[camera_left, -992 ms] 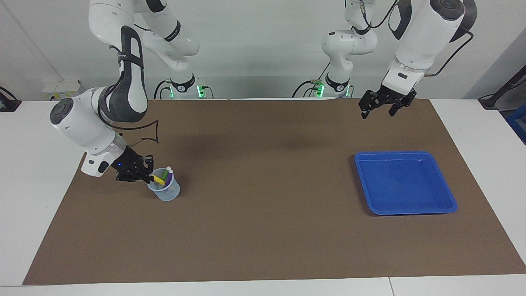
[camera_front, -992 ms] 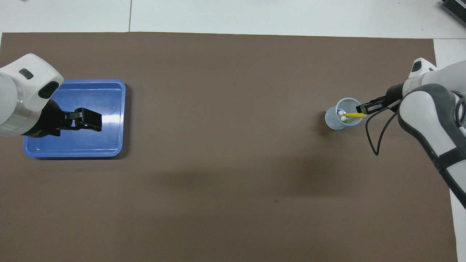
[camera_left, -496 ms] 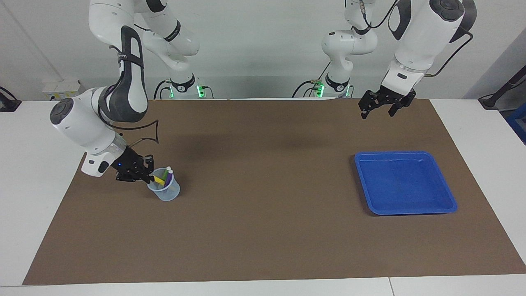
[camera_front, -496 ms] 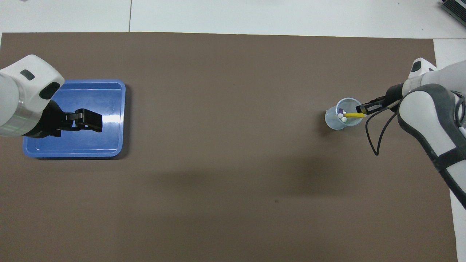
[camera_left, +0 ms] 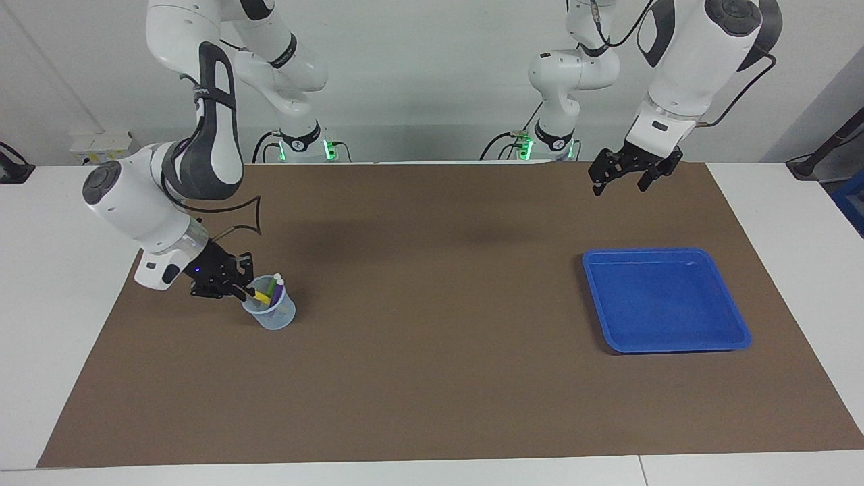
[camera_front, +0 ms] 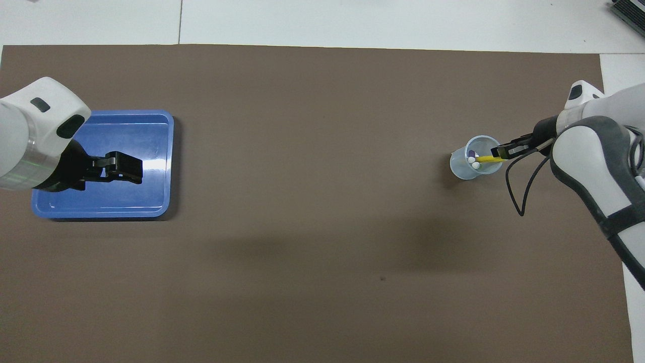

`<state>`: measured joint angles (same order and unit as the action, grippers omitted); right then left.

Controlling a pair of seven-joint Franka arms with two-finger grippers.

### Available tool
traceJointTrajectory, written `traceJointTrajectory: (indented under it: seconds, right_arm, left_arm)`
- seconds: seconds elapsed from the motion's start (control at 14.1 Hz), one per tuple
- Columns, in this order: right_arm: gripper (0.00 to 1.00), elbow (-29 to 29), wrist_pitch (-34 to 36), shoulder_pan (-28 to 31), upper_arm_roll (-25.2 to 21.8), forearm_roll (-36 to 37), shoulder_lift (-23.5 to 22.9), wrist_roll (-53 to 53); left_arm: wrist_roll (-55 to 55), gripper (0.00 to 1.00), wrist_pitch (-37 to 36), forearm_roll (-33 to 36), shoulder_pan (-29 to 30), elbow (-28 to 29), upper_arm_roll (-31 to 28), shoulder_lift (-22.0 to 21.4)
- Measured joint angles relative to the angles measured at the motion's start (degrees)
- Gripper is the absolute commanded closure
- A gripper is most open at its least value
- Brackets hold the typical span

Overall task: Right arm passes pens to left for tray arrangement
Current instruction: 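Close the right gripper on the yellow pen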

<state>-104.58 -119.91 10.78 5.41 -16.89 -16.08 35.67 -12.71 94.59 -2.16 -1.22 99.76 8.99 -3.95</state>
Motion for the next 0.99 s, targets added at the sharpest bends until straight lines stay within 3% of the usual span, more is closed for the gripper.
traceJointTrajectory:
  seconds: [0.99]
  right_arm:
    - [0.73, -0.01, 0.56, -0.28, -0.21, 2.12, 0.75, 0.0]
  left_arm:
    - [-2.79, 0.0, 0.54, 0.0, -0.66, 1.15, 0.16, -0.7]
